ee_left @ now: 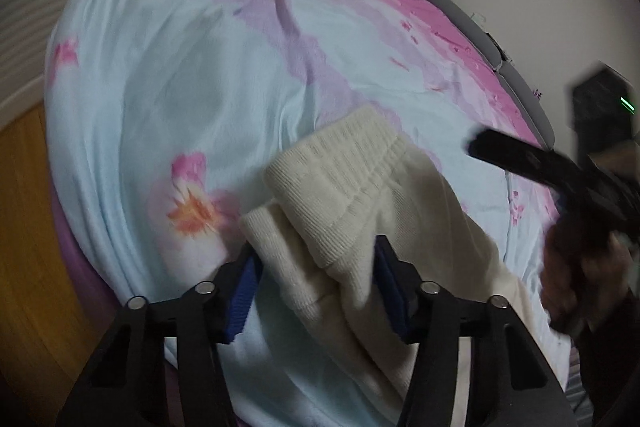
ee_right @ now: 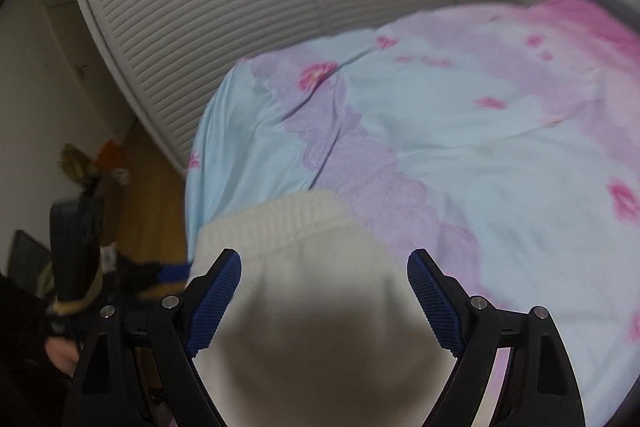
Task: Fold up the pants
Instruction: 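Move the right gripper to the cream pants waistband and grasp it, then lift the waistband with the right gripper and fold it over the pants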
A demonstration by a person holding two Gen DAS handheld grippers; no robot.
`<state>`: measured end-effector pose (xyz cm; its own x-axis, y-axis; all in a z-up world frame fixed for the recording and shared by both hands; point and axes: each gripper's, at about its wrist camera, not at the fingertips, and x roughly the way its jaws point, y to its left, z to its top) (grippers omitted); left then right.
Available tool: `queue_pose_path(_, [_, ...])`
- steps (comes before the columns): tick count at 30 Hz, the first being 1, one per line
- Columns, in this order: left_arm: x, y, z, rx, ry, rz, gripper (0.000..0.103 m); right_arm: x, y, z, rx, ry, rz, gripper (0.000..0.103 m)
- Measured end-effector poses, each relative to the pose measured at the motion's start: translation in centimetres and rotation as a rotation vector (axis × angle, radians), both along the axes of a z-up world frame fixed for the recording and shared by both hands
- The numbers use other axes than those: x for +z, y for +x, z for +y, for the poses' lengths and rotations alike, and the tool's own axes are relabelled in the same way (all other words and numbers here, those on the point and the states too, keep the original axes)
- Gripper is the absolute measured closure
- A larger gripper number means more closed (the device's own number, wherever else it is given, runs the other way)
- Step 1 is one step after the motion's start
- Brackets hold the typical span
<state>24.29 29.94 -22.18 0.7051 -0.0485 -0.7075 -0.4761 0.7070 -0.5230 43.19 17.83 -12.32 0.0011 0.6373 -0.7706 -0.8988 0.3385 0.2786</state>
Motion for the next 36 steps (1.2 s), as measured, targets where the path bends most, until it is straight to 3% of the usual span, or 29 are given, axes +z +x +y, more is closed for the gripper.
queue_pose_path(4, [-0.6, 0.0, 0.1, -0.001, -0.026, -0.012, 0.054, -3.3, 4.2, 3.3, 0.067, -0.051, 0.182, 0.017])
queue_pose_path(8, [-1.2, -0.3, 0.6, -0.009, -0.08, -0.036, 0.064, -6.8, 6.9, 6.5, 0.147, -0.138, 0.354, 0.017])
queue_pose_path(12, [-0.3, -0.5, 0.2, -0.025, -0.042, -0.065, 0.073, -9.2, 7.2, 8.4, 0.261, -0.162, 0.5, 0.019])
queue_pose_path(15, [0.0, -0.4, 0.0, -0.032, -0.025, -0.07, 0.076, -10.4, 5.8, 9.6, 0.353, -0.195, 0.589, 0.033])
queue_pose_path(18, [0.3, -0.5, 0.0, -0.033, -0.026, -0.067, 0.078, -10.4, 5.0, 10.1, 0.339, -0.202, 0.527, 0.052])
queue_pose_path(22, [2.6, -0.8, -1.1, -0.067, 0.07, -0.104, 0.08, -6.0, 3.3, 7.9, 0.374, -0.082, 0.409, 0.072])
queue_pose_path(30, [11.3, -2.1, -7.2, -0.172, 0.271, -0.265, 0.081, 4.7, 1.3, 0.0, 0.38, 0.065, 0.231, 0.072])
queue_pose_path(36, [16.4, -3.4, -15.5, -0.289, 0.397, -0.375, 0.081, 11.9, -0.2, -10.8, 0.354, 0.122, 0.09, 0.073])
